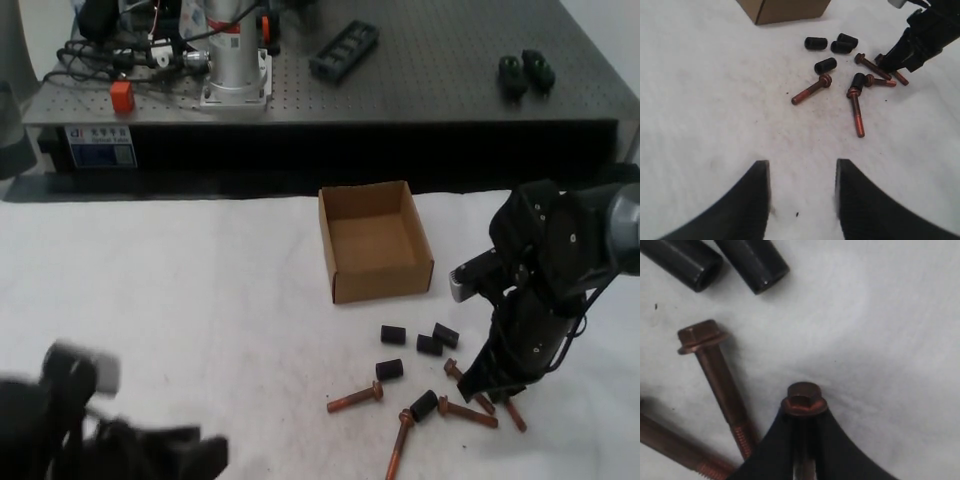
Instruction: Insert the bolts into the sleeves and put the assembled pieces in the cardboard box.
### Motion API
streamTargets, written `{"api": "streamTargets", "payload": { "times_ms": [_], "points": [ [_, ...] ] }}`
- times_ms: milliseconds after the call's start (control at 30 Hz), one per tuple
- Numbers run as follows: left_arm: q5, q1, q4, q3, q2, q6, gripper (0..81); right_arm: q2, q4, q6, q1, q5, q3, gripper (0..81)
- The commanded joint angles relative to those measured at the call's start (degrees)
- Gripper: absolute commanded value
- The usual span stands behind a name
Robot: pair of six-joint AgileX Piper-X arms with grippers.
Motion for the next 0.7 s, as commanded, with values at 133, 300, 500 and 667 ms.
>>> {"api": "streamTargets", "payload": {
  "times_ms": [133, 300, 500, 667],
  "points": [
    [3.9, -1.3, 2.7, -12.6, 16.0, 4.5, 31.4, -7.1, -0.2, 4.2, -1.2, -5.3, 0.2, 0.1],
    [1.7, -6.1, 11.6, -29.3, 29.8, 12.1, 31.4, -19.5, 0.4, 7.7, -4.4, -11.9, 3.5, 0.1],
    [-1.0, -11.6, 26.2, -49.1, 45.2, 19.7, 31.4, -32.5, 3.1, 9.4, -6.9, -15.5, 8.3, 0.1],
    [-3.6, -15.9, 38.4, -65.2, 57.3, 25.3, 31.4, -38.2, 3.6, 12.2, -7.6, -15.6, 10.3, 0.1]
  ]
}}
